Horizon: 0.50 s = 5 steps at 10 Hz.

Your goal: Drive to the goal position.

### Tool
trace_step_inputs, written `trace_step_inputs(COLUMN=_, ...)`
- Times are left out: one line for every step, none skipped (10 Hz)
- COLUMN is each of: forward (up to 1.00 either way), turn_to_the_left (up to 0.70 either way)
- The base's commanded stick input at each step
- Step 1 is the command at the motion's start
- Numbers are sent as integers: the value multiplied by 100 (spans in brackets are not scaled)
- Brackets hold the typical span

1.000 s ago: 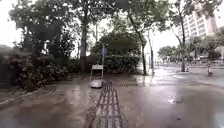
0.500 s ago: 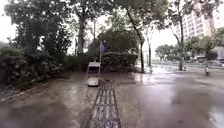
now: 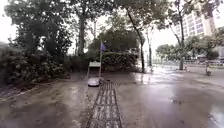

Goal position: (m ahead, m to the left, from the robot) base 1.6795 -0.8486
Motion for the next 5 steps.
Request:
trace_step_inputs(forward=3, turn_to_the_left=-13)
trace_step_inputs(forward=3, turn_to_the_left=-13)
trace_step_inputs(forward=3, turn_to_the_left=-13)
trace_step_inputs(forward=3, turn_to_the_left=-13)
trace_step_inputs(forward=3, turn_to_the_left=-13)
